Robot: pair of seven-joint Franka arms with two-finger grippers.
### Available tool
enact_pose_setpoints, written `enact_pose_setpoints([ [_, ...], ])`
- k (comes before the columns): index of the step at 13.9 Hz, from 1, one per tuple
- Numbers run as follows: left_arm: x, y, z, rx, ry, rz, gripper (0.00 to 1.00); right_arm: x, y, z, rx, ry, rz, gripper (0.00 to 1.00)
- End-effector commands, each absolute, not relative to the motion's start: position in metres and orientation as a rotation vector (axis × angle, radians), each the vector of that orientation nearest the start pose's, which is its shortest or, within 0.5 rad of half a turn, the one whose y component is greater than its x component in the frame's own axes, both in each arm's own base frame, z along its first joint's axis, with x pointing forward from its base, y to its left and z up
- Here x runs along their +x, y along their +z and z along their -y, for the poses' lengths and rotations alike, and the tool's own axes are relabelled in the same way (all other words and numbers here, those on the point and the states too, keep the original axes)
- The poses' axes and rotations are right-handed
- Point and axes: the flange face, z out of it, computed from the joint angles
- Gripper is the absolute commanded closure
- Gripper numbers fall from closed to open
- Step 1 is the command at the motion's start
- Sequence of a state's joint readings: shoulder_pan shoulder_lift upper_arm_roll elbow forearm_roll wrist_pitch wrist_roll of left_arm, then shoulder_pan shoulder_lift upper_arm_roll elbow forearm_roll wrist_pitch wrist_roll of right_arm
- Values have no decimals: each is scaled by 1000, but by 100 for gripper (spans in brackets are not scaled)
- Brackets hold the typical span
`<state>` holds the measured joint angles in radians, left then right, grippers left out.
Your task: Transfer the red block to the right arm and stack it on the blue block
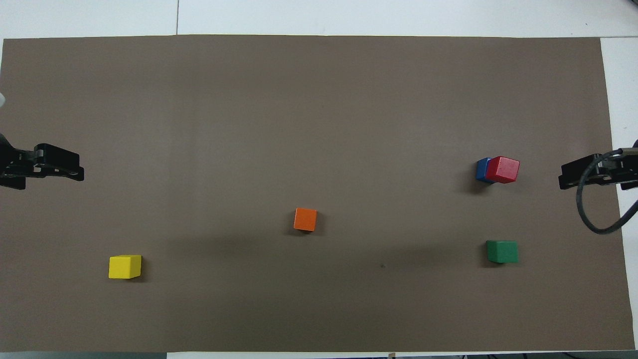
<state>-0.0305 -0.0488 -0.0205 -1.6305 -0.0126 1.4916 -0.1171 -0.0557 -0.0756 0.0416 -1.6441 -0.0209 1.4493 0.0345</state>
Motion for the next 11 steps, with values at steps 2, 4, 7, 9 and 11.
enact_pose_setpoints([
  [2,521,617,24,-3132,144,101,0,519,629,21,-3140,169,-59,0],
  [4,521,617,24,-3132,144,101,0,524,631,25,-3156,122,-58,0],
  [7,521,617,24,-3132,144,101,0,525,632,26,-3158,112,-62,0],
  [9,522,617,24,-3132,147,101,0,524,633,26,-3159,110,-63,0],
  [11,522,617,24,-3132,147,101,0,524,633,27,-3159,110,-67,0],
])
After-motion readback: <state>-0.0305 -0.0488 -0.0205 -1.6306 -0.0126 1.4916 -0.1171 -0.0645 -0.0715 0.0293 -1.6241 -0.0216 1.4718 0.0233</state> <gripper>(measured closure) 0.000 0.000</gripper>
